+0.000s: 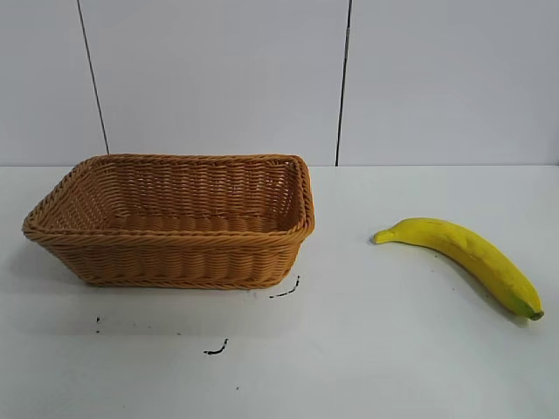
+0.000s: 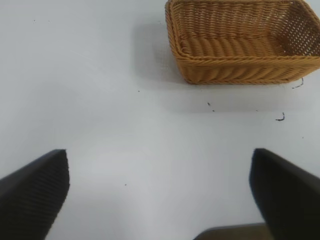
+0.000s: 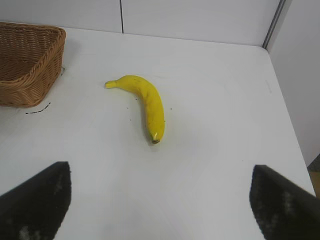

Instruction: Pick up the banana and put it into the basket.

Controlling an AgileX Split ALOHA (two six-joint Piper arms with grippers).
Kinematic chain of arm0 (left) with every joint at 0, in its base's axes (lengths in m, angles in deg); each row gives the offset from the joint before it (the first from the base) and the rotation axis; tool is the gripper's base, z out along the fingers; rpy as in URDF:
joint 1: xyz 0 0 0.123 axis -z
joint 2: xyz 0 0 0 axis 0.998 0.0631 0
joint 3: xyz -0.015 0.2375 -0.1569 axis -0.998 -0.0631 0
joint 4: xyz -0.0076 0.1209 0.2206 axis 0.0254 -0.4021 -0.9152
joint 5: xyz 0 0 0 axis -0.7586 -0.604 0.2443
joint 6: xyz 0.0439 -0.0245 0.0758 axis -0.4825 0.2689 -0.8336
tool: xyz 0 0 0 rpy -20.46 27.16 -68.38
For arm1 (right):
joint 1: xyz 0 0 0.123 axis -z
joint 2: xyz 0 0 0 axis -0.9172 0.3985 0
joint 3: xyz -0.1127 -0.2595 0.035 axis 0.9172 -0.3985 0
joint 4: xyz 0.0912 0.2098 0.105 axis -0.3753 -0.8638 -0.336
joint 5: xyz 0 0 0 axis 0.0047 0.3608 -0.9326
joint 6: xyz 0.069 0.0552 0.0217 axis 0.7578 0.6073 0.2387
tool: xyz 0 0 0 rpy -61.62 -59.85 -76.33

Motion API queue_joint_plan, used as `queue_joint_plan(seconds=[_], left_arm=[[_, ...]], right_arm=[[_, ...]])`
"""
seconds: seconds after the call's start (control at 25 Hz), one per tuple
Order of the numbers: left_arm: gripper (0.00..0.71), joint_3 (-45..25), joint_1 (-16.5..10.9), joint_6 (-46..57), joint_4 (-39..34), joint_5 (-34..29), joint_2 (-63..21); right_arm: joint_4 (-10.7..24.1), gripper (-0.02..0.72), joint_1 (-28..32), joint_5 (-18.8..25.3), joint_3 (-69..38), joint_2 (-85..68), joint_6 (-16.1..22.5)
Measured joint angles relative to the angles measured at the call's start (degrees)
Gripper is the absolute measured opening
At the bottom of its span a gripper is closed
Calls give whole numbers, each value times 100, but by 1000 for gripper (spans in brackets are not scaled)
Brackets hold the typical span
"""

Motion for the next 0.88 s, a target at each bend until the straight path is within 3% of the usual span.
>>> queue_joint_plan(seconds=[0.48, 0.88], left_arm=[[695, 0, 0, 0, 0, 0, 0], [695, 0, 0, 0, 0, 0, 0]], right_arm=[[0, 696, 0, 47, 161, 187, 0], [11, 696, 0, 54, 1841, 3298, 0]])
